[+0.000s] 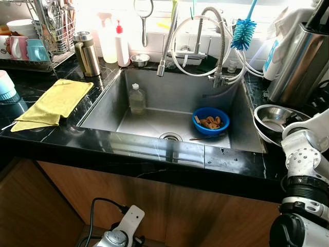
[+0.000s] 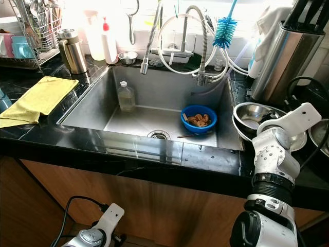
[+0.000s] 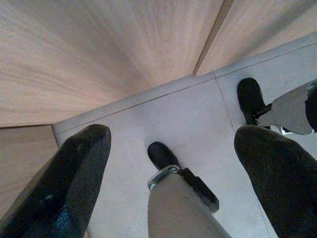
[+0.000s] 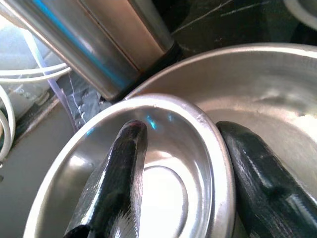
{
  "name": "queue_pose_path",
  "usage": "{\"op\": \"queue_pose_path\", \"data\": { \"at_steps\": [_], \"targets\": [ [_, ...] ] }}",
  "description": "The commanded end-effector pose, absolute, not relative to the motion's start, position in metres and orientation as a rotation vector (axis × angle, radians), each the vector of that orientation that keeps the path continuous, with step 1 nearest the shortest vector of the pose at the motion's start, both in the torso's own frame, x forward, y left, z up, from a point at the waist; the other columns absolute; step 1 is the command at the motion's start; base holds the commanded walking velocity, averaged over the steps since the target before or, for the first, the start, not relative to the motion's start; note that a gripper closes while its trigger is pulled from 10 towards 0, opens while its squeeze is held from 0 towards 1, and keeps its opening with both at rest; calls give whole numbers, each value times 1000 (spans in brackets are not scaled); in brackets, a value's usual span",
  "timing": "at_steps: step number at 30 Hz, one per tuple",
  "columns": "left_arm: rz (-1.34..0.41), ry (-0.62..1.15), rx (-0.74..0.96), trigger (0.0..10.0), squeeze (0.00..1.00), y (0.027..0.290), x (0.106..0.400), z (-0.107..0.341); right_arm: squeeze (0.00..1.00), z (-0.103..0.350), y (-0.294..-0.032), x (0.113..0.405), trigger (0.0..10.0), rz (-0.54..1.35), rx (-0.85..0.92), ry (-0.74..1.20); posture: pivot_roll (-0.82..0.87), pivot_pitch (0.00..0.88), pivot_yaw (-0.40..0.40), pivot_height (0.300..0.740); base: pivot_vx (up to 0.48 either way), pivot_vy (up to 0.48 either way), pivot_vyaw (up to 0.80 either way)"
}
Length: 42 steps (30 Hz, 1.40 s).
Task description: Kitchen organization
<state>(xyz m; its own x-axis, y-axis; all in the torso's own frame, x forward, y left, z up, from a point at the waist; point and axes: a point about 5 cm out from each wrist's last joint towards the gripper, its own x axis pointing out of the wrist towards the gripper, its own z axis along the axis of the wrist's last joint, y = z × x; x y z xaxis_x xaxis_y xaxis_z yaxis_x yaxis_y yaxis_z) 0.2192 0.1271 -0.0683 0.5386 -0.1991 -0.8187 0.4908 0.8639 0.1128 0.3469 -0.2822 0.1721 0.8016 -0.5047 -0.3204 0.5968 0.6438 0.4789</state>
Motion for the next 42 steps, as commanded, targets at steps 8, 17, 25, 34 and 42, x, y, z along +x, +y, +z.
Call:
{"op": "queue_pose_path", "data": {
  "at_steps": [8,17,25,34,42],
  "targets": [
    [-430,910,356,10000,0,126,222,-66,0,173,-281,349,10000,-612,565,202,22,0,-47,736,0,0,0],
    [-424,911,353,10000,0,127,222,-66,0,179,-280,352,0,-604,587,178,23,0,-50,736,0,0,0],
    [-422,914,353,10000,0,127,221,-67,0,180,-279,352,0,-606,591,175,23,0,-50,736,0,0,0],
    [-421,914,350,10000,0,127,221,-67,0,188,-281,349,0,-643,563,141,24,1,-50,736,0,0,0],
    [-418,911,345,10000,0,127,222,-67,0,236,-279,339,0,-712,319,-93,24,5,-50,736,0,0,0]
  ]
}}
